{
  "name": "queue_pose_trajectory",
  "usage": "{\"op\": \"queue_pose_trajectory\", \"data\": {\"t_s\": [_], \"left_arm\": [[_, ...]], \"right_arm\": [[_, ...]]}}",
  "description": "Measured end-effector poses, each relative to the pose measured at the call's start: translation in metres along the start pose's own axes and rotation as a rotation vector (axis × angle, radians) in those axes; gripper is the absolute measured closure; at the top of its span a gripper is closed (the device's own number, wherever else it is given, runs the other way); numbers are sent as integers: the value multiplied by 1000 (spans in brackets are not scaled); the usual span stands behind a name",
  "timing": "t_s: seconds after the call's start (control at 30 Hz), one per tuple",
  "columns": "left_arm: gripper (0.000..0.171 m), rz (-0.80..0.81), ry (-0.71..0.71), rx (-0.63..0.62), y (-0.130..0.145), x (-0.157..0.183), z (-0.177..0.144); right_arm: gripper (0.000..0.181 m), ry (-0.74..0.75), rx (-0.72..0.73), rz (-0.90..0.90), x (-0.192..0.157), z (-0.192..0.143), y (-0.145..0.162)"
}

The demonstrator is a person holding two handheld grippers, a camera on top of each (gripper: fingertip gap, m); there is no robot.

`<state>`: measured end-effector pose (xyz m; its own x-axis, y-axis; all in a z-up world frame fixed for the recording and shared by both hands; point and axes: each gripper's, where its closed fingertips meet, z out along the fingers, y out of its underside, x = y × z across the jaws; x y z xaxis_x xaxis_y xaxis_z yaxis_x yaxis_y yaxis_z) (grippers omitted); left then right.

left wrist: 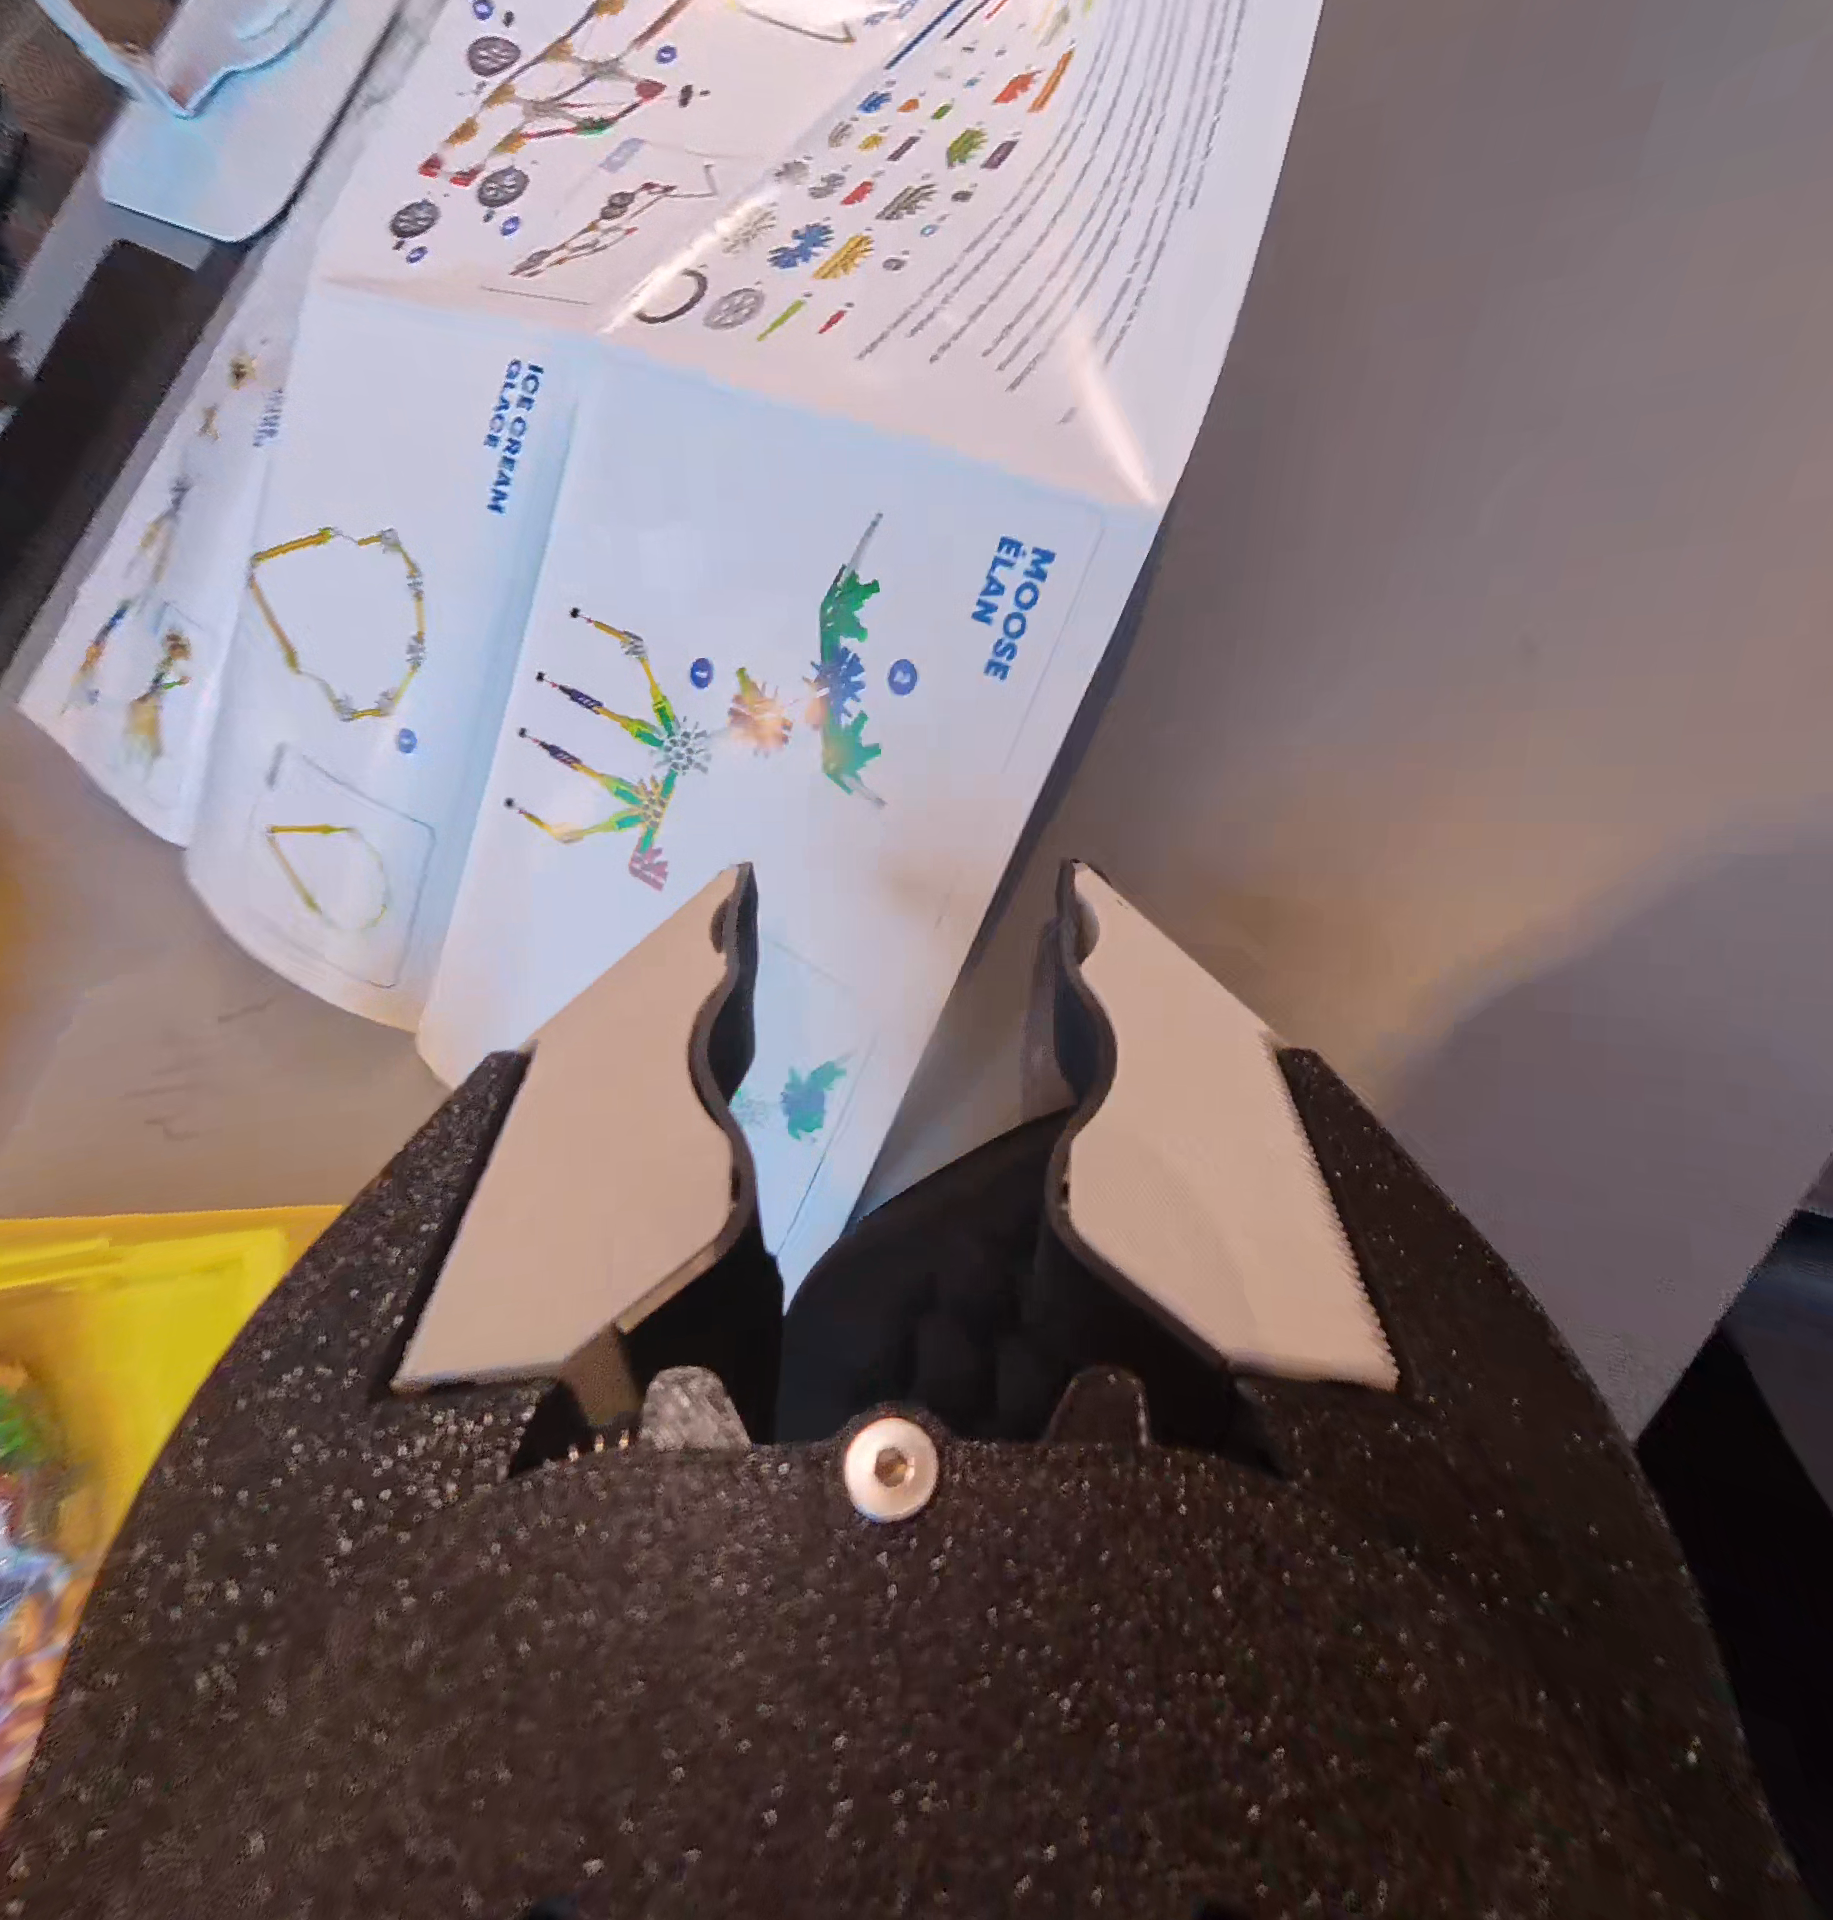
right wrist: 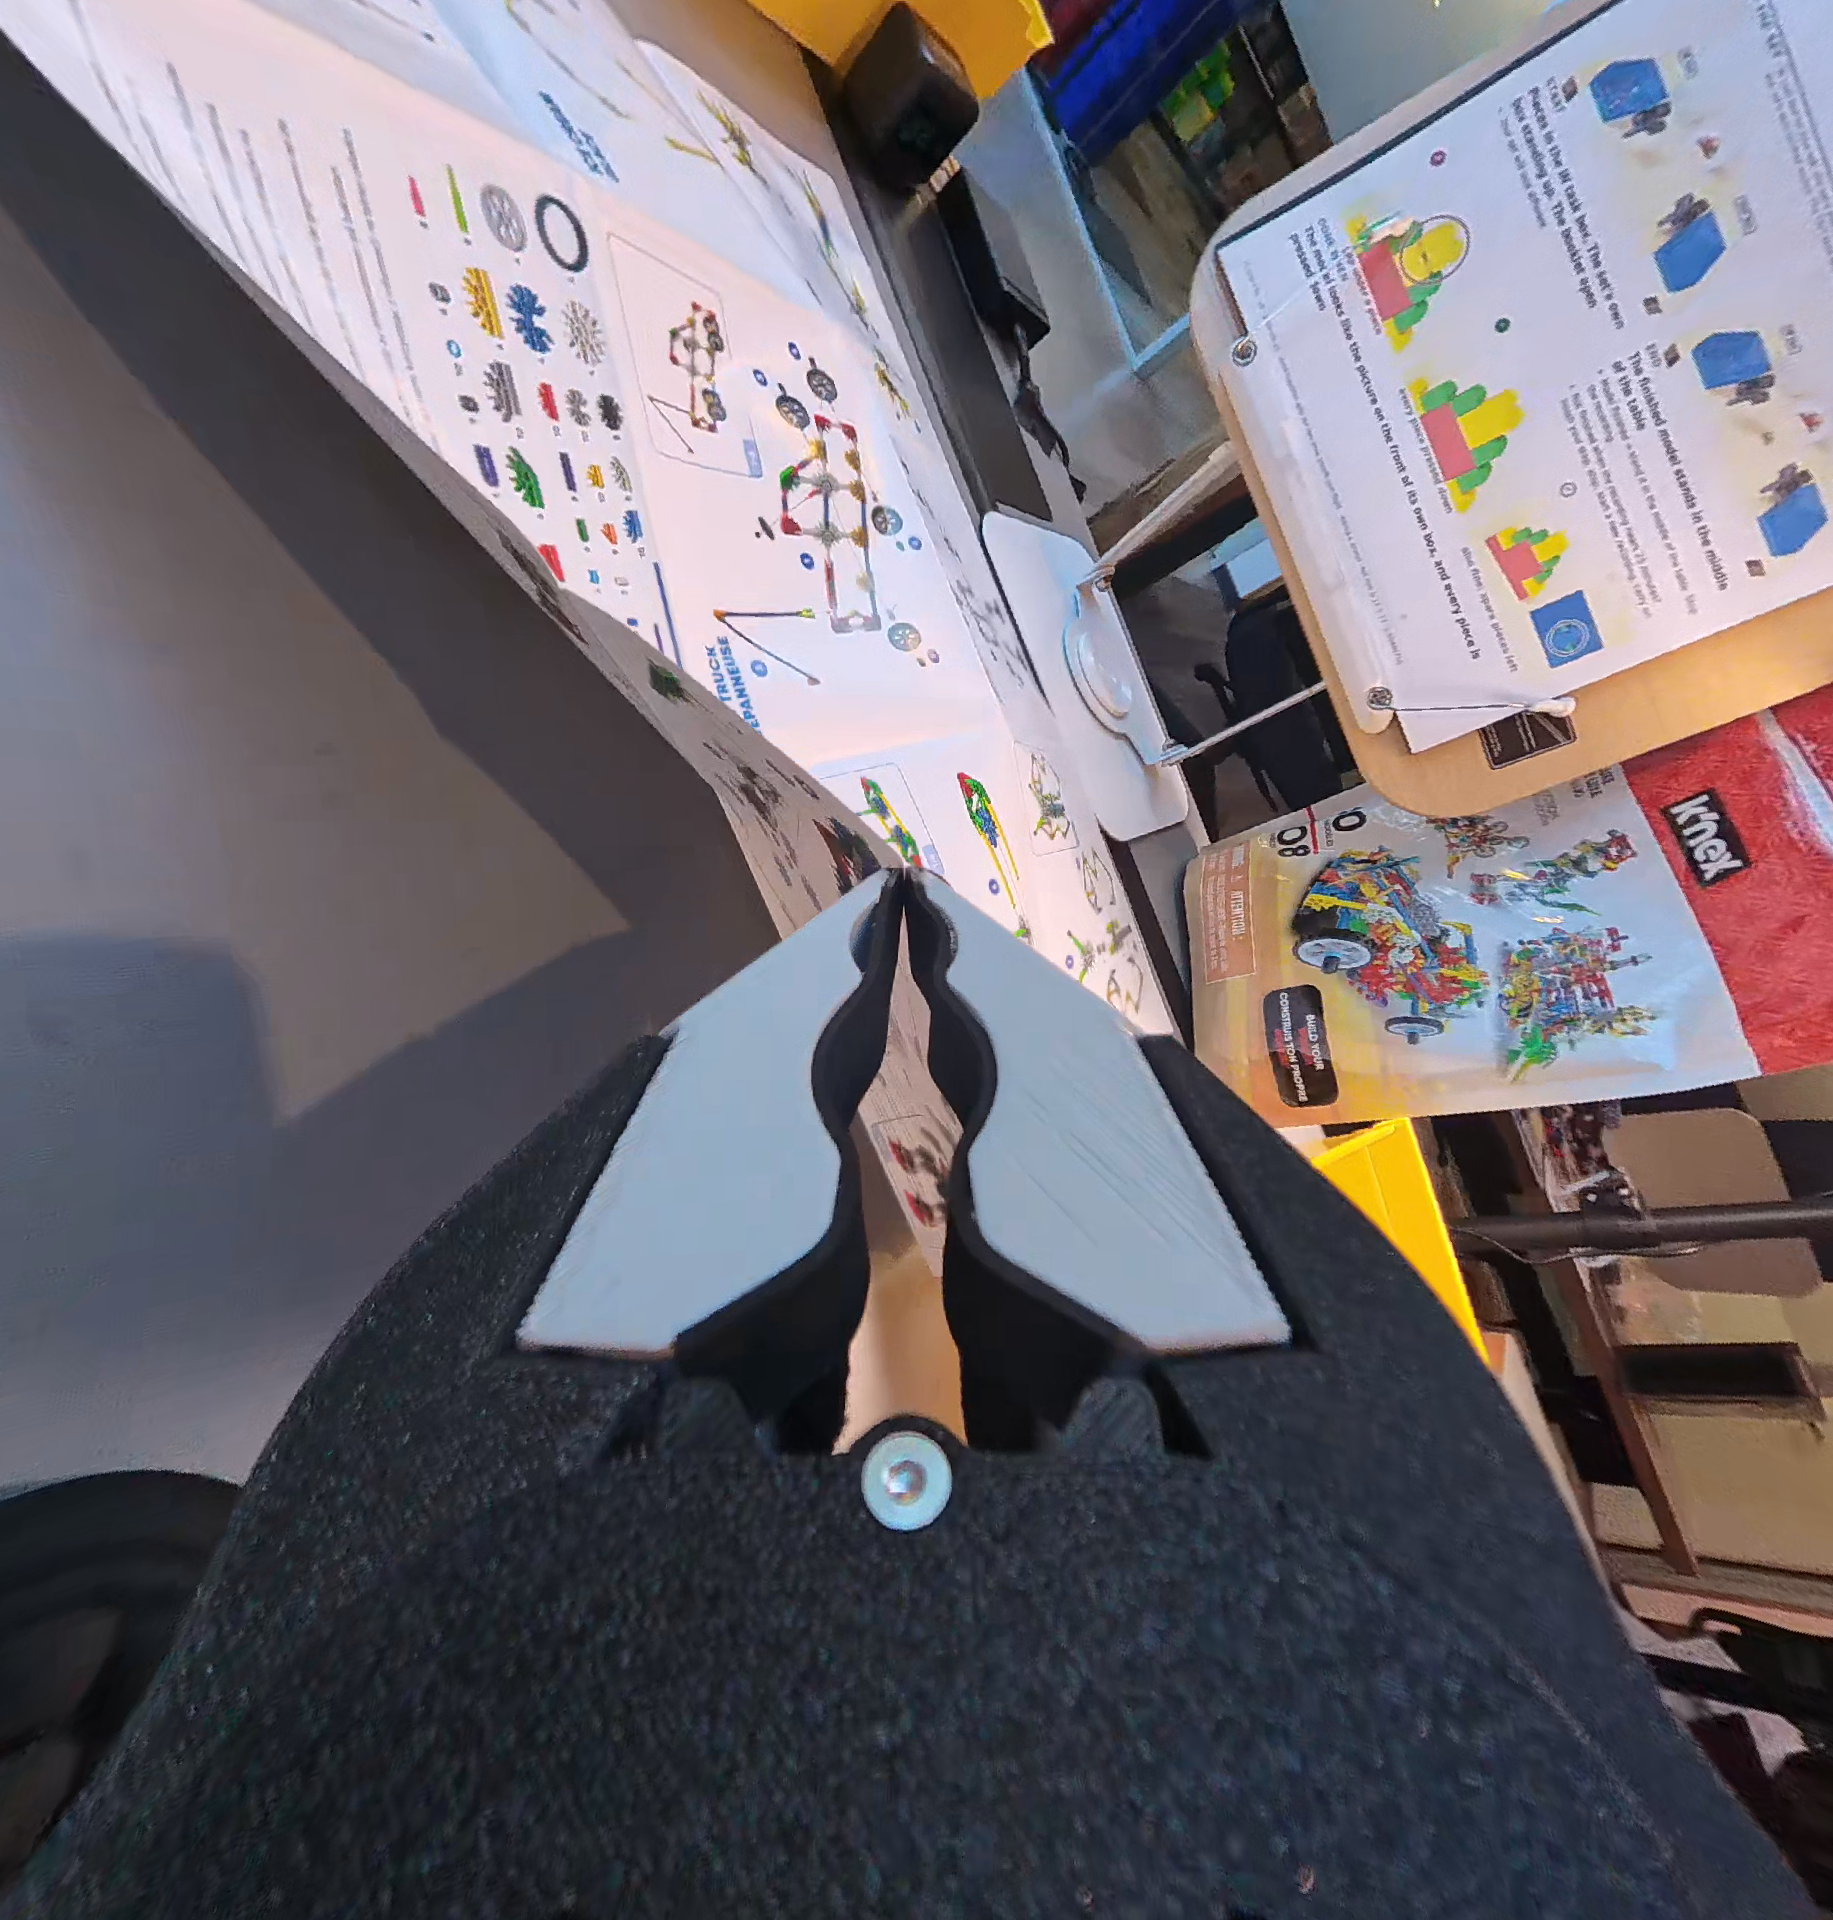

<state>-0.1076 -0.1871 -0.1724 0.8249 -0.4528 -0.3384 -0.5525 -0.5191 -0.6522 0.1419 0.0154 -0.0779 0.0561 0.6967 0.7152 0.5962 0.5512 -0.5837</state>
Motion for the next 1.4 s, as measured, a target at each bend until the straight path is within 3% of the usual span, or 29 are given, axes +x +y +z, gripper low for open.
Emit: {"op": "queue_pose_trajectory", "data": {"t_s": [0.37, 0.67, 1.1, 1.4], "left_arm": [[171, 16, -72, 41, -3, -10, 0], [171, -42, -16, 102, -21, -9, -11], [171, -81, 15, 137, -29, -1, -19], [171, -97, 13, 159, -35, -2, -23]], "right_arm": [[181, 16, 40, 96, 15, -4, -3], [178, 9, 8, 146, 10, -1, 6], [166, -59, -30, 191, -50, 5, 14], [158, -87, -17, 173, -87, 2, -4]]}}
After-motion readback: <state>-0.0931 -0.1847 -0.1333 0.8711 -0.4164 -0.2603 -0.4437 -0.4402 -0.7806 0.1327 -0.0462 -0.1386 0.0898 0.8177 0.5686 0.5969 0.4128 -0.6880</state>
